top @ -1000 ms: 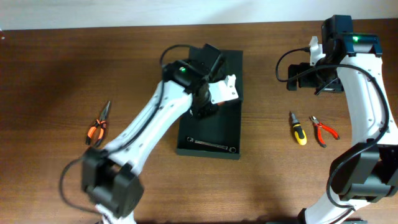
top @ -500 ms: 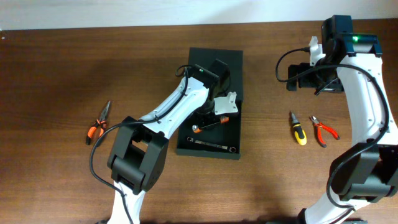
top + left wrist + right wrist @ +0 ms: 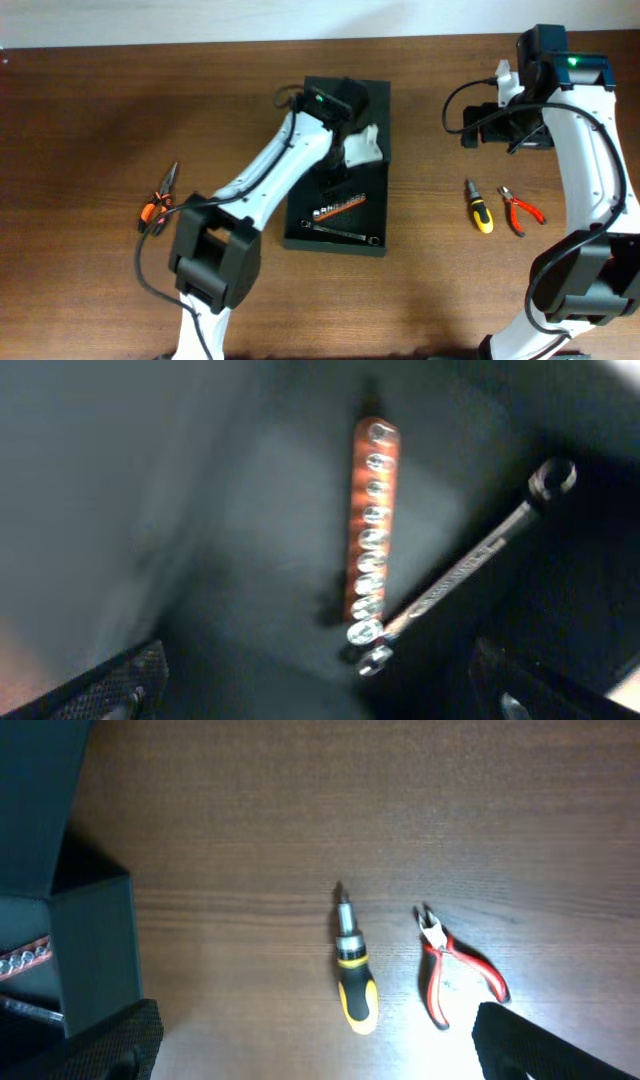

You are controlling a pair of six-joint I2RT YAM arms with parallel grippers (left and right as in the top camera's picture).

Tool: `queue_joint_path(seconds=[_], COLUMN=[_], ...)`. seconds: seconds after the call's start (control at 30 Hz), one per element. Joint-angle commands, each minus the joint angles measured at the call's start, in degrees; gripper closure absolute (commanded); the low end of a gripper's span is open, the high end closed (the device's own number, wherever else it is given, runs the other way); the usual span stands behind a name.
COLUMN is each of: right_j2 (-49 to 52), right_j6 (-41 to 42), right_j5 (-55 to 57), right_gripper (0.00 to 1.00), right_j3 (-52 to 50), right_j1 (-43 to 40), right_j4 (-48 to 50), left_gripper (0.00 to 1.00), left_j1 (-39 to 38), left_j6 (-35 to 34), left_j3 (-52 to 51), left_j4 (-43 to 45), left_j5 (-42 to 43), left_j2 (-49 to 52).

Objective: Pack container

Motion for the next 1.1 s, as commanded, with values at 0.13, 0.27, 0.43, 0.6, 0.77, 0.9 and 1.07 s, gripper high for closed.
queue_joint_path(seconds=[0.13, 0.27, 0.43, 0.6, 0.77, 0.9, 1.07], right_j2=[-0.7, -2.54, -9.6, -13.44, -12.11, -9.92, -8.07], right_j6=[-4.37, -4.33, -4.92, -6.27, -10.71, -12.28, -12.24], right_j5=[-0.22, -1.57, -1.49, 0.15, 0.15, 0.17, 0.13], right_gripper=[0.01, 0.01, 0.01, 0.01, 0.01, 0.01, 0.01], right_j3=[24.94, 31.65, 20.46, 4.31, -7.21, -14.62, -22.25], right_j1=[-0.07, -0.09, 0.04, -0.87, -1.6, -1.62, -1.6], right_j4=[-13.9, -18.82, -18.82, -15.41, -8.39, -1.79, 5.95], left_gripper=[0.01, 0.01, 0.01, 0.01, 0.01, 0.01, 0.01], left_j1=[10.69, 19.19, 28.63, 33.07, 33.68, 33.68, 33.68], left_j6=[-12.39, -17.44, -21.92, -22.93, -25.35, -25.88, -25.86], left_j3=[3.69, 3.69, 3.69, 3.69, 3.69, 3.69, 3.69], left_j4=[-1.53, -3.98, -5.38, -6.08, -6.03, -5.95, -6.49], left_j5=[-2.93, -2.71, -2.69, -2.45, -2.23, -1.81, -1.77], left_j2=[-12.96, -15.15, -15.56, -15.56, -15.89, -16.28, -16.31])
